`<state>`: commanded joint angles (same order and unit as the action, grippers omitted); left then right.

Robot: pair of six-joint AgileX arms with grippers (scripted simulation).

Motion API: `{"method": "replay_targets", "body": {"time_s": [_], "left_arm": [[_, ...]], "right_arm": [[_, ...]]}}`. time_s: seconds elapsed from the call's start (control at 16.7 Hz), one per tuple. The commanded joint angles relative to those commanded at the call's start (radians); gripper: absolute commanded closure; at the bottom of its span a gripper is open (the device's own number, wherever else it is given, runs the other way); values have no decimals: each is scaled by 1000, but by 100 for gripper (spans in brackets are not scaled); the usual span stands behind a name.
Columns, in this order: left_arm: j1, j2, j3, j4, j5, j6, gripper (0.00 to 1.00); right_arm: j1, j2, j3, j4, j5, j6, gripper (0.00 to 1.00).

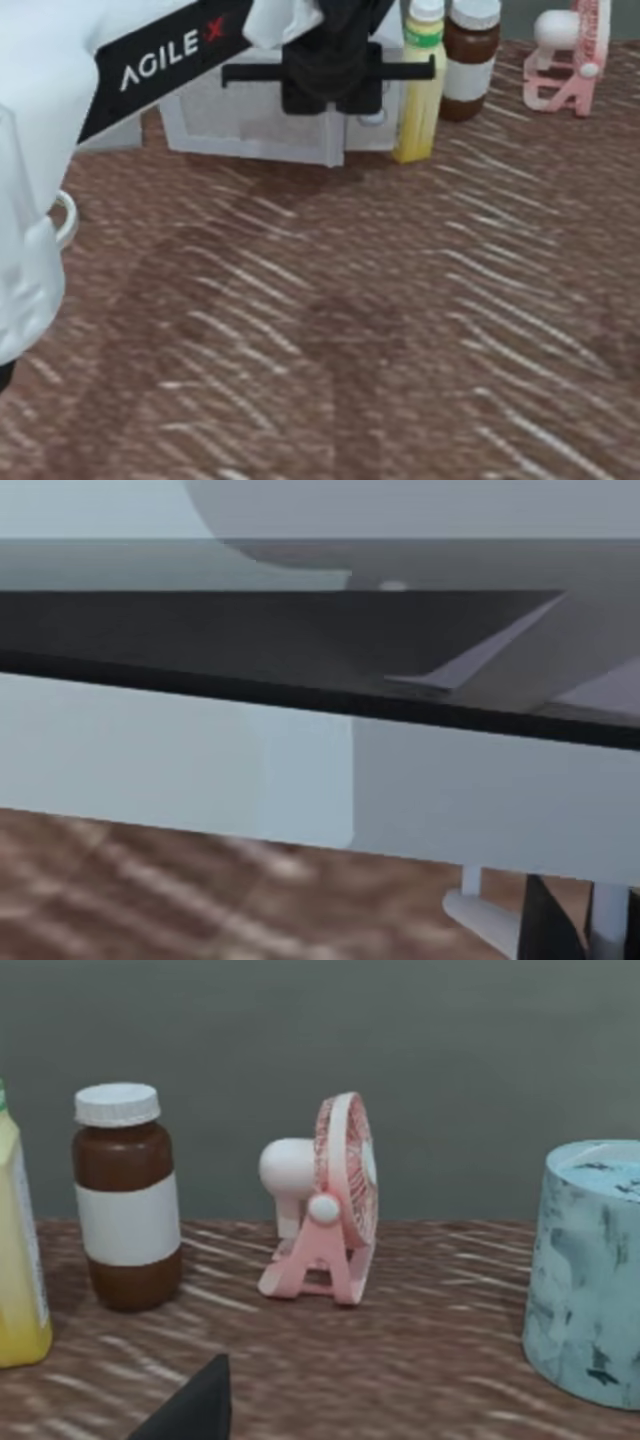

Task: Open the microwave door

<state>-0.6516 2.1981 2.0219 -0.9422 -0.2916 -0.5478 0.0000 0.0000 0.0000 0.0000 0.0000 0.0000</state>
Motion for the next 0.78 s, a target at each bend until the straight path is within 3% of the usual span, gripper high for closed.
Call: {"method": "replay_targets", "body": {"time_s": [0.78], "left_arm": [[2, -39, -69, 36, 13, 37, 100]], "right_arm": [[0, 0, 0, 0, 0, 0, 0]]}}
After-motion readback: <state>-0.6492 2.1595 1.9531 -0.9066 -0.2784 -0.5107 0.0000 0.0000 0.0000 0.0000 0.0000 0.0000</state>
